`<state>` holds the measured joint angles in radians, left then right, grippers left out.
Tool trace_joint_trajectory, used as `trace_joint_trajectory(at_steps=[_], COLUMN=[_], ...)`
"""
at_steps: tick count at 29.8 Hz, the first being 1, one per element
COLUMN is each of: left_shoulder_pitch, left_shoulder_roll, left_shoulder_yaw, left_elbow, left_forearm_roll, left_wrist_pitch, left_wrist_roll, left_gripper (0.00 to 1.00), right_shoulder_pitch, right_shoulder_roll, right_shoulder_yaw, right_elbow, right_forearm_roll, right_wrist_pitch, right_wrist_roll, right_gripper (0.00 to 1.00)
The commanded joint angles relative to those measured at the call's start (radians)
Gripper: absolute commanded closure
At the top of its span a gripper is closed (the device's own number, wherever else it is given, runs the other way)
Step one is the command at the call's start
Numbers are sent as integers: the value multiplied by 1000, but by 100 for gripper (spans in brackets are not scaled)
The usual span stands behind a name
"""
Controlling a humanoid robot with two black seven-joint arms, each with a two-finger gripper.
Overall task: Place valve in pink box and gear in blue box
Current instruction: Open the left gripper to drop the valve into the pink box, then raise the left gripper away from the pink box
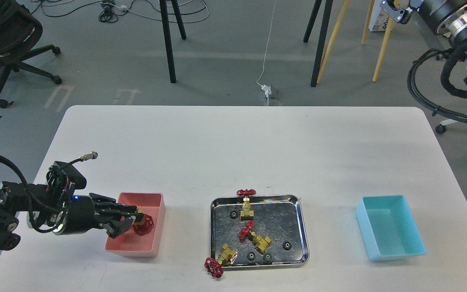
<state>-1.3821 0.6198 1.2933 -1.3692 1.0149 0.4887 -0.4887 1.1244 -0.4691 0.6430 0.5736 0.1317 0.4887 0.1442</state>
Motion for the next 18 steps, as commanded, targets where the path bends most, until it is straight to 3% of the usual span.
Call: trace_joint_trajectory(at_steps=[1, 7, 11, 15, 18], left_shoulder_pitch=[0, -21, -54, 32, 150], left_shoulder_roll=[18, 130, 265, 366, 364], left_shoulder_yaw=[-32, -124, -360, -746, -1029], left_elbow=[-4, -37, -73, -74, -64], left_forearm_roll=[-4, -4, -7, -76, -244], left_wrist_pitch=[0, 0, -7, -345, -523], left_wrist_roll=[0, 0, 0, 0, 0], left_gripper=[37, 33, 33, 33, 32], right_shoulder_pitch=[-8, 5, 26, 58, 64], right_shoulder_roll=[0, -2, -16, -57, -100], right_shoulder_yaw=[-8, -144, -201, -215, -238], right_elbow=[2, -6, 31, 130, 285], right_forearm_roll=[-12, -153, -392, -724, -984], right_wrist_pitch=[0, 0, 0, 0, 0], right_wrist_roll=[0, 2, 2, 0, -14], right_gripper=[0, 0, 0, 0, 0])
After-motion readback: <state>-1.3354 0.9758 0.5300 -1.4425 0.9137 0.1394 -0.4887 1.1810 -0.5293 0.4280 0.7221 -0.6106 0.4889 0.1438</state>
